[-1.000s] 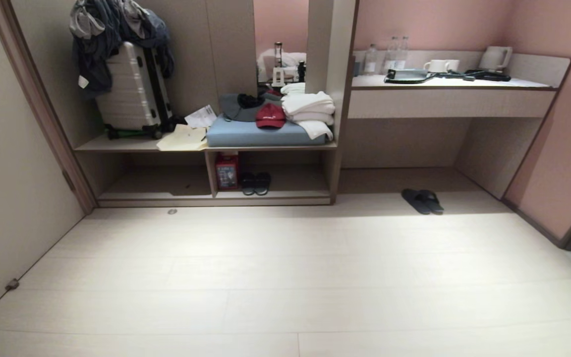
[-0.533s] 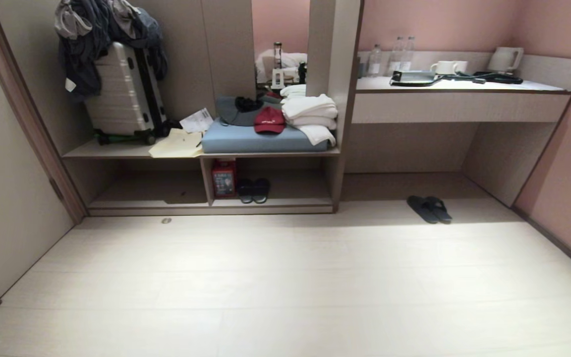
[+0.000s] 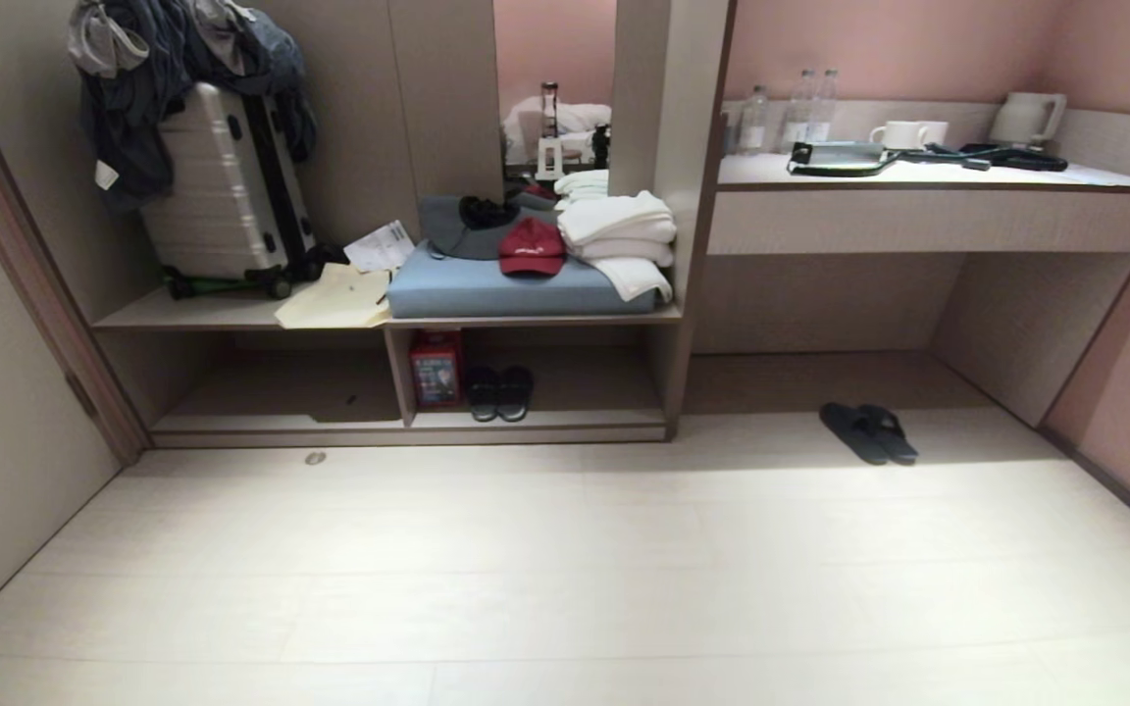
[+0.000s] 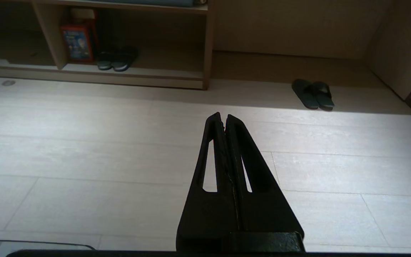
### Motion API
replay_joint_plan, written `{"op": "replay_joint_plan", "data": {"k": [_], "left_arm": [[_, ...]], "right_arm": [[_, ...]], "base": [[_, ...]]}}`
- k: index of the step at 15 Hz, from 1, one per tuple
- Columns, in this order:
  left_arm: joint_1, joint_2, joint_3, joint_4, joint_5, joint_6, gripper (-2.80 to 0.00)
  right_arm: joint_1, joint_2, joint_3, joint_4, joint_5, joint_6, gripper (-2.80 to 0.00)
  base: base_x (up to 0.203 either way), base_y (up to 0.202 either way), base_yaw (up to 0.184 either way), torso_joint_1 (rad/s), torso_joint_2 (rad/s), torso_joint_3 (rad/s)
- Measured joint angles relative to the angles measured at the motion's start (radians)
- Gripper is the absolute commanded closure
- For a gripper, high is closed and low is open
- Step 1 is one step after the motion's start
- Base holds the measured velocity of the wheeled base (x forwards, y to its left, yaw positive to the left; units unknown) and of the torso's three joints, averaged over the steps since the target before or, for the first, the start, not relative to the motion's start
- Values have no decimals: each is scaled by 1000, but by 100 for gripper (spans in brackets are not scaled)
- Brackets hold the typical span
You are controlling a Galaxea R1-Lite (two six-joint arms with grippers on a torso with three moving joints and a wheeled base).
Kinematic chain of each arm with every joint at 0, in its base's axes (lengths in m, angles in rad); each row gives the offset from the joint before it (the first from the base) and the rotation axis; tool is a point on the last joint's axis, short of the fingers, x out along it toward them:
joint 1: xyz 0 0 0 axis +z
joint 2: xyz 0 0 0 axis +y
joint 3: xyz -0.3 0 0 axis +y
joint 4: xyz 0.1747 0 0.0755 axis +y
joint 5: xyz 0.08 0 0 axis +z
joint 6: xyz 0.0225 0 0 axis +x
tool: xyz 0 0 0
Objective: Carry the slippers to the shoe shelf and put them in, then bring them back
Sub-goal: Pick up the slippers on the floor
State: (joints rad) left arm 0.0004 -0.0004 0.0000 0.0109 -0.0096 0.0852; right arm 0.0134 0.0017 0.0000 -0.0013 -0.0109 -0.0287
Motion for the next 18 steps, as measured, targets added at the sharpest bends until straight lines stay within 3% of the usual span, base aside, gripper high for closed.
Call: {"op": "replay_joint_plan", "data": {"k": [18], "left_arm": [[0,0,0,-5,1,0,0]], "right_arm": [[0,0,0,0,0,0,0]], "base": [[196,0,0,4,2,1]]}}
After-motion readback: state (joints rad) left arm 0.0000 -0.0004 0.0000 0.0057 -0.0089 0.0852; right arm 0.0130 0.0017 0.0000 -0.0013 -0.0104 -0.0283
